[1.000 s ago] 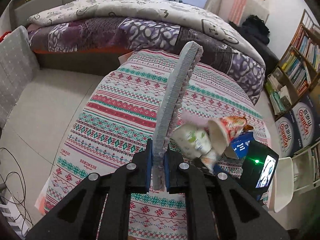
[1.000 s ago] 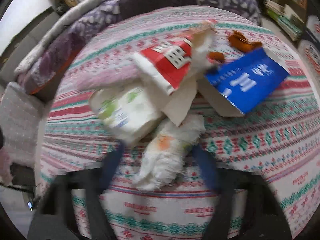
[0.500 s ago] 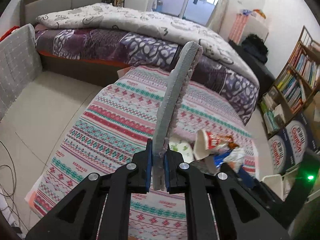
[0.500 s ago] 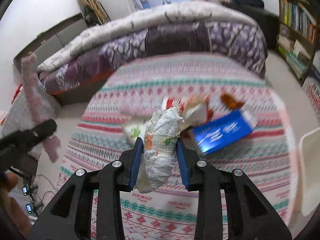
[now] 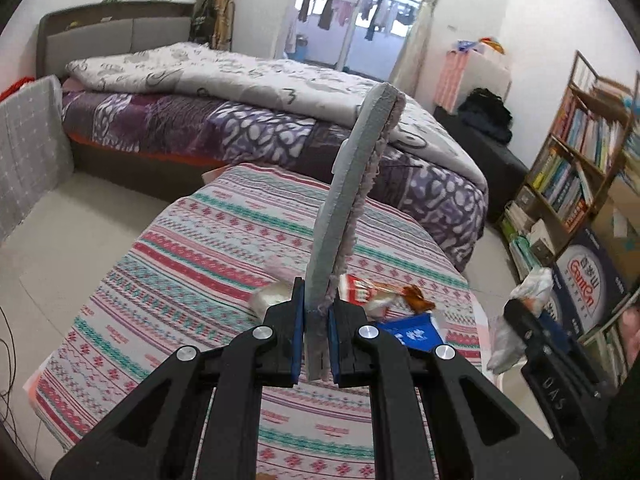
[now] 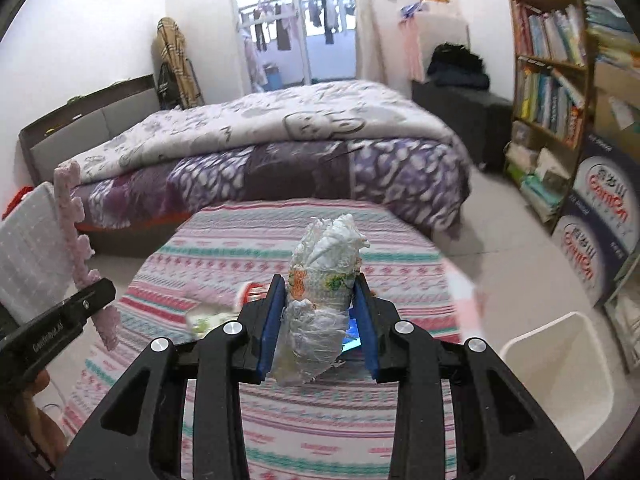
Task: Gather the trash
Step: 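Drop the white bundle into the bin with right tool while left tool carries the strip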
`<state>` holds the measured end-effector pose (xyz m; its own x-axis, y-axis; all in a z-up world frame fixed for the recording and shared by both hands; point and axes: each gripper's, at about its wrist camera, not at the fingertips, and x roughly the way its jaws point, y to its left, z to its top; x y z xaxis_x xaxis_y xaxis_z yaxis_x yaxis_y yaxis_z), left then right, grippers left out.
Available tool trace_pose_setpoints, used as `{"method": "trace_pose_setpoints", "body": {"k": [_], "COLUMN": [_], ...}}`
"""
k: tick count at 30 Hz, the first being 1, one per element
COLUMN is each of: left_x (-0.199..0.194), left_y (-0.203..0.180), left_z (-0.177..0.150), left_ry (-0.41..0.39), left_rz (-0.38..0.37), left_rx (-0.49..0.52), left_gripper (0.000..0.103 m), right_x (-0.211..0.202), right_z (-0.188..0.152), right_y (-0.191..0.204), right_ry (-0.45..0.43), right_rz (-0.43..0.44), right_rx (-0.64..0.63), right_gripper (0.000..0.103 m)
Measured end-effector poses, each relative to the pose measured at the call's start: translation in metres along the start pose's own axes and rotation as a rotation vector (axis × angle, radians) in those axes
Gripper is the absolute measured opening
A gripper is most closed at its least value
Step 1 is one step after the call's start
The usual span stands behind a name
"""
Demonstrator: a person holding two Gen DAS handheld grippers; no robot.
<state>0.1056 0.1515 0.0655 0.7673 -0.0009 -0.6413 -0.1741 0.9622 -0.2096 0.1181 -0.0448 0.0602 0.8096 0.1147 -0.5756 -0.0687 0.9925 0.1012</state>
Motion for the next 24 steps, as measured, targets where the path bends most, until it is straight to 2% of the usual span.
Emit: {"method": "trace_pose_setpoints", "body": {"k": [8, 24], "left_x": [0.002, 0.022], "left_y": [-0.059, -0.143], "left_z": [-0.025, -0.051], "left_ry": [-0.022, 0.028], "left_rz": [-0.039, -0.139], "left_rx": [0.085, 0.176], "left_gripper": [0.010, 0.010], "right_x": [-0.004, -0.012], "right_z": [-0.012, -0.012], "right_y": [-0.054, -0.157], "right_ry": [-0.025, -0.004], "right_rz": [-0.076, -0.186], "right_rx": [0.051, 0.228], "right_gripper": [0.033, 0.033]}}
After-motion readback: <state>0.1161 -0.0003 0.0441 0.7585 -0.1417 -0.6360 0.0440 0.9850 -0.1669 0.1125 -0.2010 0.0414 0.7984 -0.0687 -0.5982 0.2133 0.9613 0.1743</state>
